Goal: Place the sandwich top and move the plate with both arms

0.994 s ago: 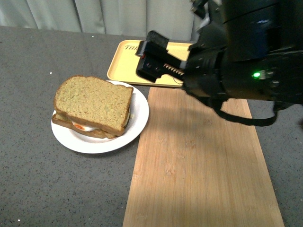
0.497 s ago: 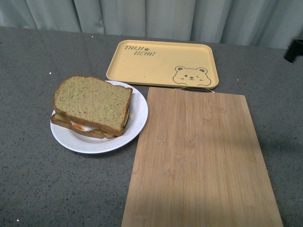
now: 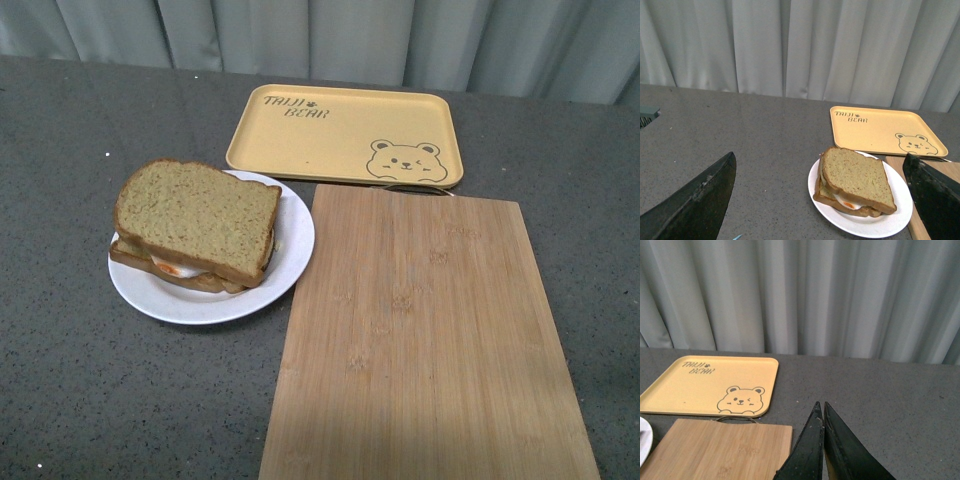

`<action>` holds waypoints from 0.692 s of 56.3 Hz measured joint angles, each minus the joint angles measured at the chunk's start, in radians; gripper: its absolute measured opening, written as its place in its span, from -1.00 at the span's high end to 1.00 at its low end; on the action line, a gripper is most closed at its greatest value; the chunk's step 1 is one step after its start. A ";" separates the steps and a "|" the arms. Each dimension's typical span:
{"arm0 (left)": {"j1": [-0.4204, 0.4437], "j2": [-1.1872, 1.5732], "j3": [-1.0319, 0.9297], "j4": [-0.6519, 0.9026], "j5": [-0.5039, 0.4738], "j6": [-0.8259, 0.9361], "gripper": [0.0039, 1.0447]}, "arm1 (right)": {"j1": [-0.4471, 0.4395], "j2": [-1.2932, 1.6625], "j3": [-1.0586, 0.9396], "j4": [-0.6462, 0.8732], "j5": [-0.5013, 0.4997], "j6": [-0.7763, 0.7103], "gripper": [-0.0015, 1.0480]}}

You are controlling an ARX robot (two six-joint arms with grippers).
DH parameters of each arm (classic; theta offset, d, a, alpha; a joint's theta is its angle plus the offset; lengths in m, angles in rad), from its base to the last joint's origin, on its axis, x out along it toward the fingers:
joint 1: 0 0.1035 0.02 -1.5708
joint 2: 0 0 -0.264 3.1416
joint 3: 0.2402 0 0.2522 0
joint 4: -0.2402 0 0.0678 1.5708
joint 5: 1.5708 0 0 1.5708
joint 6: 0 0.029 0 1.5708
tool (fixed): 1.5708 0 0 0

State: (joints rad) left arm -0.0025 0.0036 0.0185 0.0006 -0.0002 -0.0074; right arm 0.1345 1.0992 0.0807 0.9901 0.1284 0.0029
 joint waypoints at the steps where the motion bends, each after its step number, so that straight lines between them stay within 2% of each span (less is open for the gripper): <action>1: 0.000 0.000 0.000 0.000 0.000 0.000 -0.88 | -0.004 -0.024 -0.004 -0.015 -0.004 0.000 0.98; 13: 0.000 0.000 0.000 0.000 0.000 0.000 -0.88 | -0.043 -0.202 -0.045 -0.148 -0.041 0.000 0.98; 17: 0.000 0.000 0.000 0.000 0.000 0.000 -0.88 | -0.102 -0.272 -0.058 -0.206 -0.119 0.000 0.98; 23: 0.000 0.000 0.000 0.000 0.000 0.000 -0.88 | -0.131 -0.367 -0.069 -0.285 -0.123 0.000 0.98; 39: 0.000 0.000 0.000 0.000 0.000 0.000 -0.88 | -0.132 -0.562 -0.076 -0.460 -0.127 0.000 0.98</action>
State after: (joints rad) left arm -0.0025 0.0036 0.0185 0.0006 -0.0002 -0.0074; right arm 0.0021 0.5377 0.0044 0.5297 0.0010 0.0032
